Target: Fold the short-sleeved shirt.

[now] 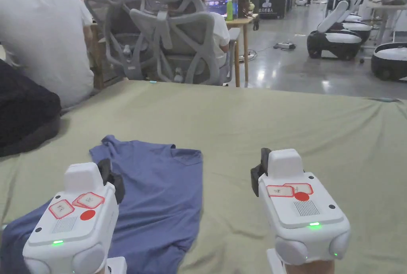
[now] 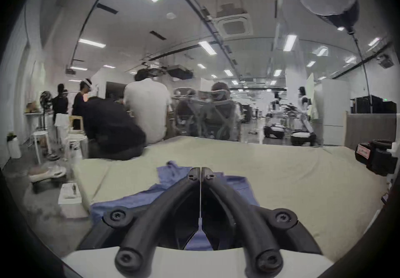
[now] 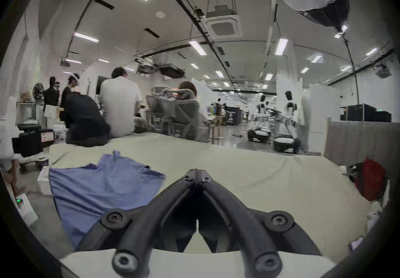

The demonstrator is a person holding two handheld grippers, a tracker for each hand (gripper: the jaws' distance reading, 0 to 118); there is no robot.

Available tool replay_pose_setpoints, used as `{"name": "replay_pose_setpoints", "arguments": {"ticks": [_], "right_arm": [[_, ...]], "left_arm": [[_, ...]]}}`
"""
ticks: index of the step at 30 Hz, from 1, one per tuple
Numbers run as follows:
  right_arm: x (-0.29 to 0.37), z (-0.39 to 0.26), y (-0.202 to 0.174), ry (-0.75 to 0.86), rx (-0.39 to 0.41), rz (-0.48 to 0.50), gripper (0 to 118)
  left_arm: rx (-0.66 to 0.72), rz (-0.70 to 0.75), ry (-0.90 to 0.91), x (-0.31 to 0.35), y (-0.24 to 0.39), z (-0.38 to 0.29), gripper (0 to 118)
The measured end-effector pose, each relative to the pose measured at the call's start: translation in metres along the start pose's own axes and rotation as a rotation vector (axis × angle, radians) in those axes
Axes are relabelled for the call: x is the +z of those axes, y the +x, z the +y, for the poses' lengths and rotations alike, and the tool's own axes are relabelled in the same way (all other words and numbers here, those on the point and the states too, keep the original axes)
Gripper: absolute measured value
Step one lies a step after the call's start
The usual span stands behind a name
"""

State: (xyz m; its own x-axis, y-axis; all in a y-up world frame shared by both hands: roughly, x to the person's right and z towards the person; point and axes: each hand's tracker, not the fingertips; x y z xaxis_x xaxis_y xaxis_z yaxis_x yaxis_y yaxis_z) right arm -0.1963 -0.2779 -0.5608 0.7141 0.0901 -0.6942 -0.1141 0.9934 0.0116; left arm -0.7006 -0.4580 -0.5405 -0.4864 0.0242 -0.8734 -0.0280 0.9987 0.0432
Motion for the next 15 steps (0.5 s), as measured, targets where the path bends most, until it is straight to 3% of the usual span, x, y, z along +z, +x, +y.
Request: {"name": "replay_pose_setpoints", "arguments": {"ticks": [8, 12, 13, 15], "right_arm": [[-0.019, -0.003, 0.002, -0.021, 0.000, -0.001, 0], [-0.041, -0.005, 0.013, -0.040, 0.022, -0.006, 0], [-0.045, -0.006, 0.014, -0.043, 0.022, -0.007, 0], [-0.027, -0.005, 0.007, -0.047, 0.016, -0.017, 0]], "left_arm": [[-0.034, -0.045, -0.033, 0.025, 0.013, -0.022, 0], [-0.025, -0.144, -0.162, 0.077, 0.069, -0.026, 1], [-0.055, -0.148, -0.213, 0.091, 0.080, -0.035, 11], [-0.086, -0.159, -0.294, 0.114, 0.112, -0.043, 68]]}}
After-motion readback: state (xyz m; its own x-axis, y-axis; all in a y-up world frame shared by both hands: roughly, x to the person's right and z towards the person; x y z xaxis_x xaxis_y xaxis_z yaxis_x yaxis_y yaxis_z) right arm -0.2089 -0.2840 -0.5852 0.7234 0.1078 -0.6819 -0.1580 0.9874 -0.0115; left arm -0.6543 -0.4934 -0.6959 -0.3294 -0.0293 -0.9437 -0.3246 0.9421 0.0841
